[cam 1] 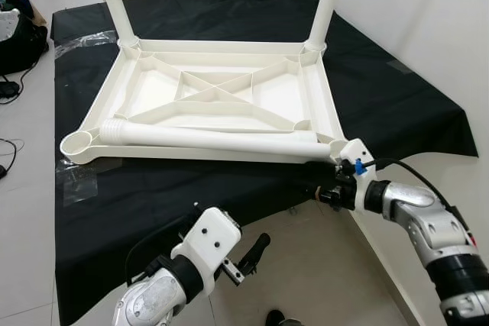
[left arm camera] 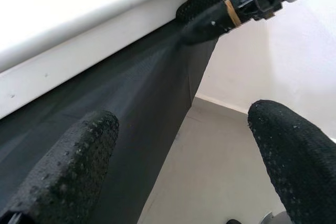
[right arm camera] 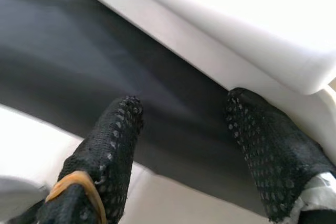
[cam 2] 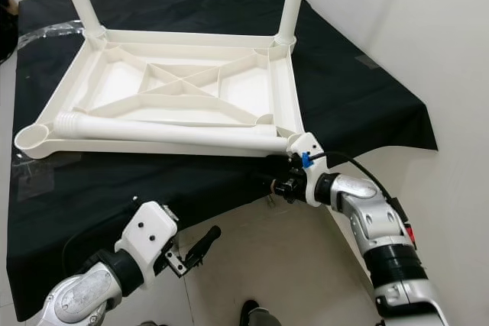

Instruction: Building children table

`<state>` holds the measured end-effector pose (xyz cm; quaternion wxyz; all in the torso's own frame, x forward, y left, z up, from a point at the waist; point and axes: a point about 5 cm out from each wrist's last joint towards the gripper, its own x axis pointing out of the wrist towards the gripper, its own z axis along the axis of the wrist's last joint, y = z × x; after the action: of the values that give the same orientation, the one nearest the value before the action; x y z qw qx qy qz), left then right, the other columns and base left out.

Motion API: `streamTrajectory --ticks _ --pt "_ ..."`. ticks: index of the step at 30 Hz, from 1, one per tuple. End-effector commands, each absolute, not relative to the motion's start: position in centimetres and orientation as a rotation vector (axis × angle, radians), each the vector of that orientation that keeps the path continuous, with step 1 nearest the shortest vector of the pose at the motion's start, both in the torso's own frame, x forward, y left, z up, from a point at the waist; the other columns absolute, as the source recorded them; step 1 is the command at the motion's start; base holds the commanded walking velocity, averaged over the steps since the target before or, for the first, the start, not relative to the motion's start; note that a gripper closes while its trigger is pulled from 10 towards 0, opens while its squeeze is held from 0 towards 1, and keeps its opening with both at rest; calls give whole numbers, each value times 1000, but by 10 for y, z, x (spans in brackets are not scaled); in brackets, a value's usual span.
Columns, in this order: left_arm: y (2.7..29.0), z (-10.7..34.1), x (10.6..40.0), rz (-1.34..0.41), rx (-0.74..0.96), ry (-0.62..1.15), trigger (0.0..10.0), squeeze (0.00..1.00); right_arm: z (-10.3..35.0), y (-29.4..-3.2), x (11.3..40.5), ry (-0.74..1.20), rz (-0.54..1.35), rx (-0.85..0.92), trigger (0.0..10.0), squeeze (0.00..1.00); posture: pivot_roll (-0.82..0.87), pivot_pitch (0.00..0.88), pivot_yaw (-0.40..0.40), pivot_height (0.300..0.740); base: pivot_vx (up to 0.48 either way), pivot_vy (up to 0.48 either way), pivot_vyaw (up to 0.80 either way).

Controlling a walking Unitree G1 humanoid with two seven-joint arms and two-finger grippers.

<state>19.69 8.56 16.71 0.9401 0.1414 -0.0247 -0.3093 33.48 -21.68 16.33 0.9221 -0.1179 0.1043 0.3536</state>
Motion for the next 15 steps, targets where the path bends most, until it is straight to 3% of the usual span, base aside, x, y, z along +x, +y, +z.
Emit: streamTrajectory --ticks 1,7,15 --pt "88 166 195 -627 307 -35 10000 0 158 -232 337 236 621 -262 10000 0 79 262 -45 740 0 0 0" --pt "88 166 195 -627 309 -37 10000 0 163 -238 344 215 551 -274 10000 0 80 260 -44 740 0 0 0" --pt "87 165 195 -625 313 -39 10000 0 164 -260 360 228 281 -328 10000 0 79 247 -47 740 0 0 0"
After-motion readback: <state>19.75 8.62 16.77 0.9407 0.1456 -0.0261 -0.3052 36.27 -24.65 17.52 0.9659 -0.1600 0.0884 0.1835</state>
